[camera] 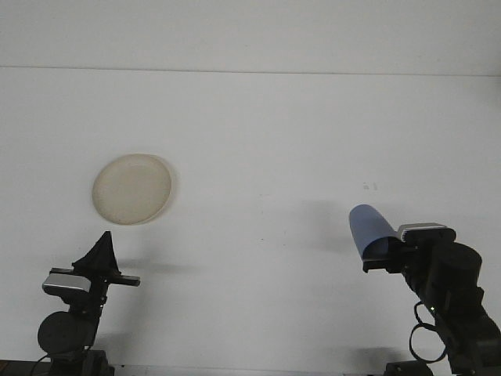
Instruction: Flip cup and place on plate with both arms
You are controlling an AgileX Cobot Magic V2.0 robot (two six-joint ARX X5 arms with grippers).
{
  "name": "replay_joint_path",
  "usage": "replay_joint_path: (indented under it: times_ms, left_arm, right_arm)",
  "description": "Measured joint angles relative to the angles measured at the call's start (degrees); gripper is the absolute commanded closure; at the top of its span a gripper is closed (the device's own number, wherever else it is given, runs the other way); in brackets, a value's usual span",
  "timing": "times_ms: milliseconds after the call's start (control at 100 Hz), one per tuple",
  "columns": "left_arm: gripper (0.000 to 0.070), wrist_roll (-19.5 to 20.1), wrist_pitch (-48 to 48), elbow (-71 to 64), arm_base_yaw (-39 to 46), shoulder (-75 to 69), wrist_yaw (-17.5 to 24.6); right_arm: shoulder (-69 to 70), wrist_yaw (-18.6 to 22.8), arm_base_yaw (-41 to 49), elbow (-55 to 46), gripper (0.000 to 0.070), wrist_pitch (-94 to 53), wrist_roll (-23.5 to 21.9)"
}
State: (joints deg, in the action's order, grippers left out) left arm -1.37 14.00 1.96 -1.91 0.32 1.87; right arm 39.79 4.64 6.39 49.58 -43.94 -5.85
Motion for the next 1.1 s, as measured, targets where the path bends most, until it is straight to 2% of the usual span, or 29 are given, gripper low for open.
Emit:
replay_joint_path:
  times_ms: [290,500,700,1100]
  left_arm:
    - [0.0689,0.00,0.00,0.00,0.00,0.00,0.00]
    - [0.0689,0.00,0.00,0.00,0.00,0.00,0.00]
    - [0.0689,0.00,0.00,0.00,0.00,0.00,0.02]
    - [0.0689,0.00,0.00,0.00,0.00,0.00,0.02]
  right_arm:
    - [14.16,2.05,5.31,20.44,0.0700,-22.99,-2.60]
    - [26.23,2.69,12.17,30.34,0.0700,-27.52,-2.99]
    - [36.09,2.60,20.52,34.21,0.0700,-29.59,-2.97]
    - [53.40,1.11,33.73,34.29,0.0690,-29.07,-2.95]
